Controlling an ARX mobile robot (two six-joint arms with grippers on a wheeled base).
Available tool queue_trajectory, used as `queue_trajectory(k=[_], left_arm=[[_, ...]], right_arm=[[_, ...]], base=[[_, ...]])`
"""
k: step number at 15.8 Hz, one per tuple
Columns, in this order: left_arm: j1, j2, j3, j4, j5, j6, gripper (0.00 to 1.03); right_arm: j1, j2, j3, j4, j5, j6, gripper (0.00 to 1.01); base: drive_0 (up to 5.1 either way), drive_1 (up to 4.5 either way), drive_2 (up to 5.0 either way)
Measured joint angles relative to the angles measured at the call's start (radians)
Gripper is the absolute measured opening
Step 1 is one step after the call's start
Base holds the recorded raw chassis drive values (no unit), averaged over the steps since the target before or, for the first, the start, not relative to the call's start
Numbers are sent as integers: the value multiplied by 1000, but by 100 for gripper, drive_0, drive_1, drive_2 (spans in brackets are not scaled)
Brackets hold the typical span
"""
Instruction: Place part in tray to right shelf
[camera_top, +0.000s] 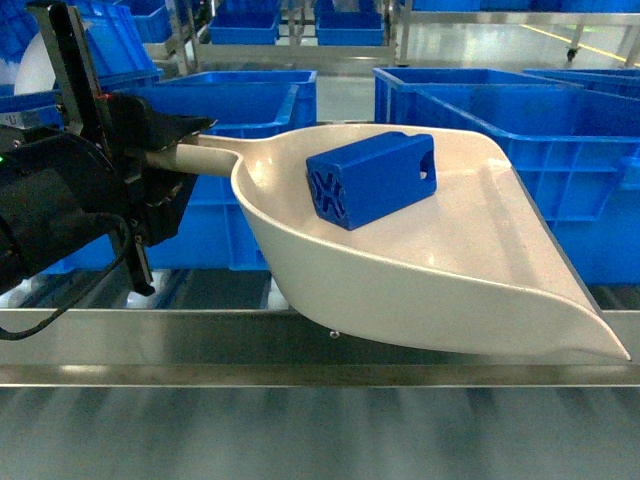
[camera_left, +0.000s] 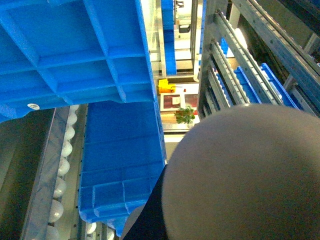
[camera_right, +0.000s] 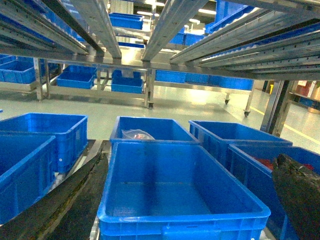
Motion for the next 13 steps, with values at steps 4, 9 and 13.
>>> queue_trajectory(k=[4, 9, 13], left_arm=[[0, 0, 0, 0, 0, 0, 14], [0, 0, 0, 0, 0, 0, 14], [-37, -117, 17, -269, -195, 216, 14]], right_arm=[[0, 0, 0, 0, 0, 0, 98], [0, 0, 0, 0, 0, 0, 98], [0, 0, 0, -2, 0, 0, 98]], base=[[-5, 424, -434], [0, 0, 0], [0, 0, 0]])
